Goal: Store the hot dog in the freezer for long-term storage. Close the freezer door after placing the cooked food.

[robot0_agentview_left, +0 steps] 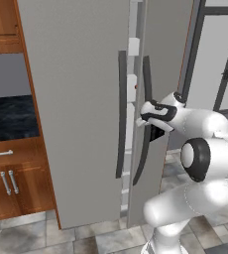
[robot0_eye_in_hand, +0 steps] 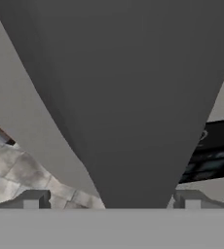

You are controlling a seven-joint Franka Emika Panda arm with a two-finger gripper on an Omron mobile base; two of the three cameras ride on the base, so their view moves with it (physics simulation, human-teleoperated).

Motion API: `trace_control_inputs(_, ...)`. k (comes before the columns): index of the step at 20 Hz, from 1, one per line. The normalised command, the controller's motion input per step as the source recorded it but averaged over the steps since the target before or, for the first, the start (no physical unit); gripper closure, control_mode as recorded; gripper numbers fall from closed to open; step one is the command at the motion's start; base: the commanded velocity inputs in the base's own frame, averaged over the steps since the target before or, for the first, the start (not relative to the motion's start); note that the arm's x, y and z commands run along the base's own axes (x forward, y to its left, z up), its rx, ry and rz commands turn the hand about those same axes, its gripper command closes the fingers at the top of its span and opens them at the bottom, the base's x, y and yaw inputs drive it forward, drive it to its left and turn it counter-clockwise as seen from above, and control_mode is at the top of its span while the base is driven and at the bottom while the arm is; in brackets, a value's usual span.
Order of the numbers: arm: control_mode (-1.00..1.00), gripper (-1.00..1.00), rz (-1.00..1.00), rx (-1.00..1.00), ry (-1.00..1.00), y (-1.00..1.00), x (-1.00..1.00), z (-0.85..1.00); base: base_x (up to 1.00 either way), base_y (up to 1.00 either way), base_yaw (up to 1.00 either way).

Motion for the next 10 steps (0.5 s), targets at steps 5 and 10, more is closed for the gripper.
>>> trace_control_inputs(5,-1.0,-1.0,-0.07,0.06,-0.11,0.26,0.43,0.33,0.0,0.0,0.0)
trace_control_inputs(10,-1.0,-1.0,-0.04,0.03,-0.23,0.24,0.24,0.28,0.0,0.0,0.0)
